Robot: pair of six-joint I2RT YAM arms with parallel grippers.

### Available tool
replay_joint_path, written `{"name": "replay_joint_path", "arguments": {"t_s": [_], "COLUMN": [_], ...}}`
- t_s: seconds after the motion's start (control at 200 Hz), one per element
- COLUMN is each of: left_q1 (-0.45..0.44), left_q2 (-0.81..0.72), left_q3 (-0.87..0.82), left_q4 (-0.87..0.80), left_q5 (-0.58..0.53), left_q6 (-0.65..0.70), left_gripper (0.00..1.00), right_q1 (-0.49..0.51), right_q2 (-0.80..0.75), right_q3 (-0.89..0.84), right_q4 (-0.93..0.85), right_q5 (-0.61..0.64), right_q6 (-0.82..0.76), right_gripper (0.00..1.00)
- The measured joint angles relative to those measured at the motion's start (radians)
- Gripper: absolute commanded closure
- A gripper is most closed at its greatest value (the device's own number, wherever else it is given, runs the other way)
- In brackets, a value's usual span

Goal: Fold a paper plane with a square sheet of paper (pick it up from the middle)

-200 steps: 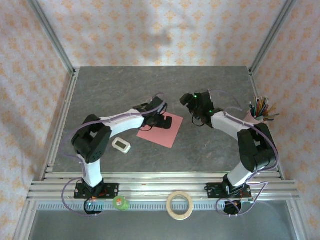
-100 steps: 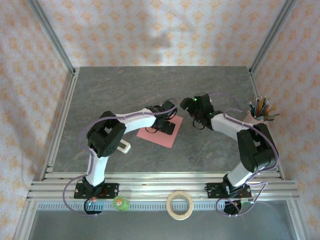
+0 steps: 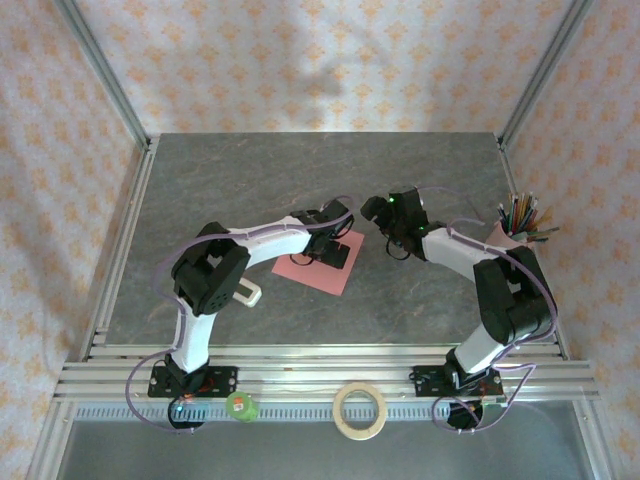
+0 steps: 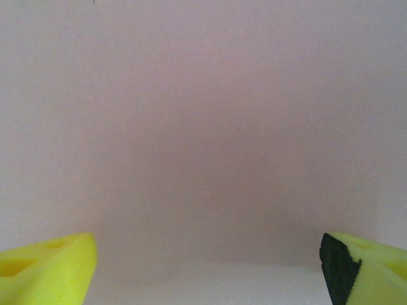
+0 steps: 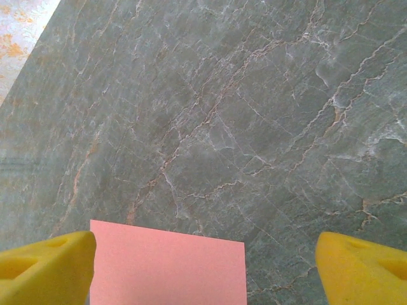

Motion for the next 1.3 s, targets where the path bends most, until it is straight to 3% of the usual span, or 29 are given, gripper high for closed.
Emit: {"name": "replay_joint_path", "arguments": {"t_s": [0.596, 1.046, 1.296], "left_q1": [0.021, 0.06, 0.074], "left_q2": [0.021, 0.01, 0.003], "left_q3": [-0.016, -0.035, -0.035], "left_q4": [0.031, 0.059, 0.058], "left_q5": [0.033, 0.074, 0.083], "left_q6": [0.0, 0.024, 0.027], "left_gripper": [0.1, 0.32, 0.32], "right_q1": [0.0, 0.0, 0.0], "right_q2": [0.006, 0.015, 0.015], "right_q3": [0.0, 0.0, 0.0], "right_q4": [-0.002, -0.012, -0.012], "right_q5": [0.002, 0.008, 0.009], "right_q6": [0.0, 0.001, 0.005], "right_gripper": [0.12, 0.13, 0.13]}}
